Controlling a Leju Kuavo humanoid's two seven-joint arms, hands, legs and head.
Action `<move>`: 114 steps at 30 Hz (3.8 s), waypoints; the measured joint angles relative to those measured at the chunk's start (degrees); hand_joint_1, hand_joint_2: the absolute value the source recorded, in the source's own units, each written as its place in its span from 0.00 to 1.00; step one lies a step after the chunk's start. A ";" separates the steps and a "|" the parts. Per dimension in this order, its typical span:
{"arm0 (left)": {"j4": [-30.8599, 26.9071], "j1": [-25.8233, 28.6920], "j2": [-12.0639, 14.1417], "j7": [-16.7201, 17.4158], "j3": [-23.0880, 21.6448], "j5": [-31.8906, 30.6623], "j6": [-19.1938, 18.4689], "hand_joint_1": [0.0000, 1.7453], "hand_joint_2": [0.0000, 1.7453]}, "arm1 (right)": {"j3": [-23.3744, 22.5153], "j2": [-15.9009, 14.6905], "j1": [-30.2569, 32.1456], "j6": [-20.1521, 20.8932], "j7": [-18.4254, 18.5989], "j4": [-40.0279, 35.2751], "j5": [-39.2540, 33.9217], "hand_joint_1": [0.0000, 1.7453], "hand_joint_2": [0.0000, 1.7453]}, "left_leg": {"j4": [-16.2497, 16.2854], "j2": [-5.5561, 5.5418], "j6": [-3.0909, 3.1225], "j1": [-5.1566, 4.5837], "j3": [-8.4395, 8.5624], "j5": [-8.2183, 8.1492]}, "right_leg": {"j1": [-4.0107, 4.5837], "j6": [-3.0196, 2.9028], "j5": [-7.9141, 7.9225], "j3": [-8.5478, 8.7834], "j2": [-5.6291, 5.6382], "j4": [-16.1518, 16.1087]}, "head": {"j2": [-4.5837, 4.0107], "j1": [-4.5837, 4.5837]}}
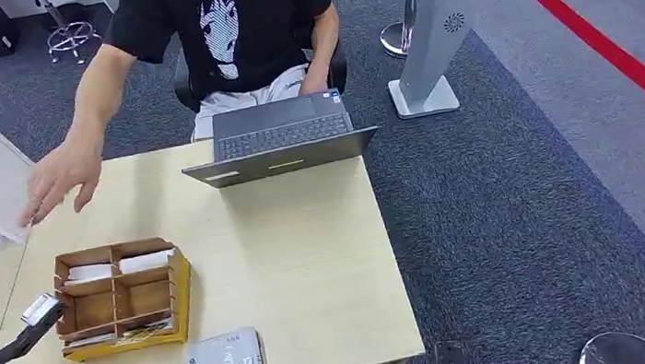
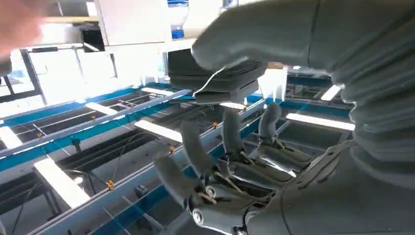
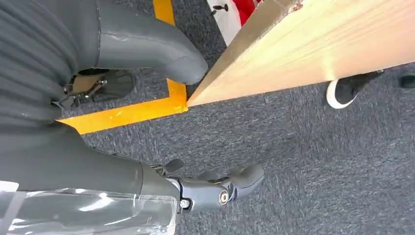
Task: Pass the card to the sensor for recognition and then transmit it.
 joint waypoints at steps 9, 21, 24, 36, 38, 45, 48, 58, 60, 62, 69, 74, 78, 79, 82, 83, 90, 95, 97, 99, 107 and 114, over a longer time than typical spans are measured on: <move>-3.11 1.08 -0.28 -0.09 -0.02 0.81 0.20 0.00 1.00 | 0.00 0.00 0.02 -0.39 -0.20 0.00 -0.39 0.00 1.00 | 0.00 0.01 0.00 0.00 0.00 0.00 | 0.00 0.00 0.00 0.01 0.01 0.00 | 0.00 0.00; -23.52 15.47 1.82 2.49 -11.77 -6.05 -7.45 0.00 1.00 | -0.30 -0.02 2.26 -2.67 -0.37 -3.62 -3.41 0.00 1.00 | 0.00 0.07 0.02 -0.02 -0.07 -0.09 | -0.01 0.02 -0.02 -0.04 0.06 -0.08 | 0.00 0.00; -27.24 19.39 2.97 3.65 -14.82 -7.10 -7.06 0.00 1.00 | -0.55 -0.04 2.85 -2.80 -0.37 -4.74 -3.89 0.00 1.00 | -0.02 0.18 0.00 -0.01 -0.01 -0.11 | -0.01 0.02 -0.02 -0.05 0.16 -0.07 | -0.02 -0.07; -33.51 26.07 5.46 7.19 -21.97 -8.48 -5.66 0.00 1.00 | -2.30 -0.13 4.31 -3.50 -0.37 -7.10 -5.14 0.00 1.00 | -0.02 0.12 0.00 -0.01 -0.08 -0.10 | -0.01 0.02 -0.02 -0.06 0.10 -0.07 | 0.00 -0.02; -33.73 27.09 5.42 8.61 -23.02 -8.02 -5.35 0.00 1.00 | -2.69 -0.13 4.57 -3.43 -0.37 -7.48 -5.18 0.00 1.00 | -0.02 0.12 0.00 -0.01 -0.08 -0.10 | -0.01 0.02 -0.02 -0.05 0.10 -0.07 | 0.00 0.00; -28.15 27.97 2.62 14.80 -25.84 -7.19 -5.20 0.00 1.00 | -3.72 -0.13 4.78 -2.78 -0.37 -7.80 -4.59 0.00 1.00 | -0.02 0.10 0.01 -0.02 -0.09 -0.10 | -0.01 0.02 -0.02 -0.06 0.07 -0.09 | 0.00 0.00; -23.46 26.69 1.10 14.97 -25.92 -6.23 -4.57 0.00 1.00 | -3.76 -0.13 4.68 -2.47 -0.37 -7.78 -3.96 0.00 1.00 | -0.02 0.08 0.01 -0.02 -0.09 -0.10 | -0.01 0.02 -0.02 -0.05 0.06 -0.08 | 0.00 0.00; -16.26 26.42 0.50 16.83 -23.23 -8.39 -2.21 0.00 1.00 | -3.87 -0.13 4.46 -2.38 -0.37 -7.67 -3.91 0.00 1.00 | -0.03 0.08 0.00 0.00 -0.11 -0.09 | 0.00 0.00 -0.01 -0.06 0.07 -0.05 | 0.00 0.00; -15.65 26.82 0.88 16.83 -21.81 -8.46 -1.81 0.00 1.00 | -3.91 -0.13 4.46 -2.36 -0.37 -7.65 -3.87 0.00 1.00 | -0.03 0.09 0.00 0.00 -0.11 -0.09 | 0.00 0.01 -0.02 -0.06 0.07 -0.05 | 0.00 -0.02; -14.97 27.02 1.12 16.83 -20.50 -8.46 -1.62 0.00 1.00 | -3.91 -0.13 4.45 -2.36 -0.37 -7.65 -3.85 0.00 1.00 | -0.03 0.07 0.00 0.00 -0.12 -0.09 | 0.00 0.01 -0.03 -0.06 0.05 -0.05 | 0.00 0.02; -13.11 27.22 1.18 16.52 -17.18 -7.87 -1.14 0.00 1.00 | -3.93 -0.13 4.39 -2.08 -0.37 -7.63 -3.76 0.00 1.00 | -0.03 0.06 0.01 0.00 -0.13 -0.09 | 0.00 0.02 -0.02 -0.06 0.05 -0.05 | 0.00 0.00; -12.11 27.22 1.14 16.09 -16.35 -7.74 -1.09 0.00 1.00 | -3.93 -0.13 4.27 -1.90 -0.39 -7.59 -3.76 0.00 1.00 | -0.03 0.06 0.01 0.00 -0.12 -0.09 | 0.00 0.02 -0.01 -0.06 0.05 -0.05 | 0.00 0.00; -11.43 27.12 1.16 15.41 -15.39 -7.52 -1.07 0.00 1.00 | -3.93 -0.13 4.11 -1.66 -0.37 -7.54 -3.72 0.00 1.00 | -0.03 0.07 0.01 0.00 -0.12 -0.09 | 0.00 0.01 -0.02 -0.06 0.05 -0.05 | 0.00 0.00; -11.06 26.98 1.14 14.91 -14.84 -7.19 -1.01 0.00 1.00 | -3.91 -0.13 4.08 -1.64 -0.37 -7.52 -3.56 0.00 1.00 | -0.03 0.06 0.01 0.00 -0.12 -0.09 | 0.00 0.01 -0.02 -0.07 0.05 -0.05 | 0.00 -0.02; -9.20 26.14 1.14 13.33 -12.63 -6.49 -0.70 0.00 1.00 | -3.91 -0.13 3.99 -1.44 -0.39 -7.43 -3.23 0.00 1.00 | -0.03 0.07 0.00 0.01 -0.11 -0.09 | 0.00 0.01 -0.02 -0.07 0.05 -0.05 | 0.00 0.00; -8.43 25.78 1.14 12.72 -11.76 -6.36 -0.68 0.00 1.00 | -3.91 -0.13 3.95 -1.46 -0.39 -7.37 -3.23 0.00 1.00 | -0.04 0.07 0.00 0.01 -0.11 -0.09 | 0.00 0.01 -0.02 -0.07 0.05 -0.05 | 0.00 -0.02; -4.77 24.44 0.96 10.43 -7.48 -6.32 -0.11 0.00 1.00 | -3.91 -0.13 3.66 -1.44 -0.39 -7.10 -3.02 0.00 1.00 | -0.03 0.07 0.00 0.01 -0.12 -0.08 | 0.00 0.01 -0.02 -0.06 0.05 -0.04 | 0.00 0.00; -3.34 23.92 0.68 10.16 -6.05 -6.34 0.00 0.00 1.00 | -3.91 -0.13 3.51 -1.44 -0.39 -6.99 -2.97 0.00 1.00 | -0.03 0.07 0.00 0.00 -0.12 -0.08 | 0.00 0.01 -0.02 -0.06 0.05 -0.04 | 0.00 0.00; -2.93 23.83 0.66 10.16 -5.62 -6.34 0.00 0.00 1.00 | -3.91 -0.13 3.49 -1.44 -0.37 -6.93 -2.97 0.00 1.00 | -0.03 0.07 0.00 0.00 -0.12 -0.09 | 0.00 0.01 -0.02 -0.06 0.05 -0.04 | 0.00 0.00; -2.64 23.73 0.66 10.16 -5.38 -6.34 0.00 0.00 1.00 | -3.91 -0.13 3.48 -1.44 -0.39 -6.88 -2.97 0.00 1.00 | -0.03 0.07 0.00 0.00 -0.12 -0.09 | 0.00 0.01 -0.02 -0.07 0.05 -0.04 | 0.00 0.00; -1.33 22.56 0.04 7.35 -2.91 -6.25 0.00 0.00 1.00 | -3.89 -0.13 3.41 -1.38 -0.39 -6.73 -2.97 0.00 1.00 | -0.03 0.06 0.00 0.01 -0.11 -0.08 | 0.00 0.01 -0.02 -0.07 0.04 -0.04 | 0.00 0.00; 0.33 20.60 -2.19 4.79 -2.21 -8.66 1.51 0.00 1.00 | -3.47 -0.13 3.18 -1.40 -0.39 -6.43 -3.10 0.00 1.00 | -0.03 0.06 0.01 0.00 -0.11 -0.08 | 0.00 0.01 -0.01 -0.06 0.04 -0.04 | 0.00 0.00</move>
